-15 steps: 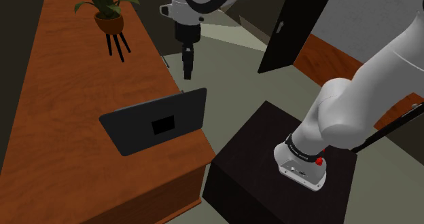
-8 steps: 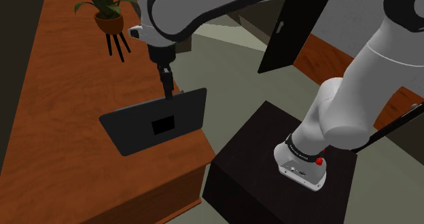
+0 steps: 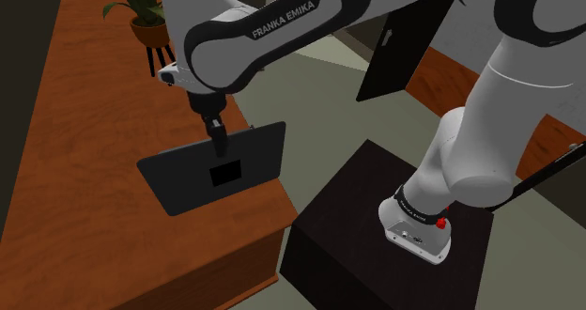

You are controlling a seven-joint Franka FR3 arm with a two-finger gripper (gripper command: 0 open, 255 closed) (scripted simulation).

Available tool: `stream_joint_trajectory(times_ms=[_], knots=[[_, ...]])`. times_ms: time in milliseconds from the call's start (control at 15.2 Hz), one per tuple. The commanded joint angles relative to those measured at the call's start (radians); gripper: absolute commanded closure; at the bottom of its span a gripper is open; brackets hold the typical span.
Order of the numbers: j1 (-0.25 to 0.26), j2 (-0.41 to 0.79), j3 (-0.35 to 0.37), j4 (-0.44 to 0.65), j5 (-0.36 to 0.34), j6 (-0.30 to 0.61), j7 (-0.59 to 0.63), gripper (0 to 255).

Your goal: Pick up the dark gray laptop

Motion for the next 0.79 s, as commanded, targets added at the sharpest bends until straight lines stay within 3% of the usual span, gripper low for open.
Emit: stream_joint_trajectory(times_ms=[0, 198, 264, 726], knots=[[0.001, 0.012, 0.000, -0.013, -0.001, 0.025, -0.001, 0], [0.001, 0.022, 0.000, -0.022, -0.003, 0.044, -0.002, 0], [0.001, 0.021, 0.000, -0.022, -0.003, 0.044, -0.002, 255], [0.001, 0.022, 0.000, -0.020, -0.003, 0.043, -0.002, 255]])
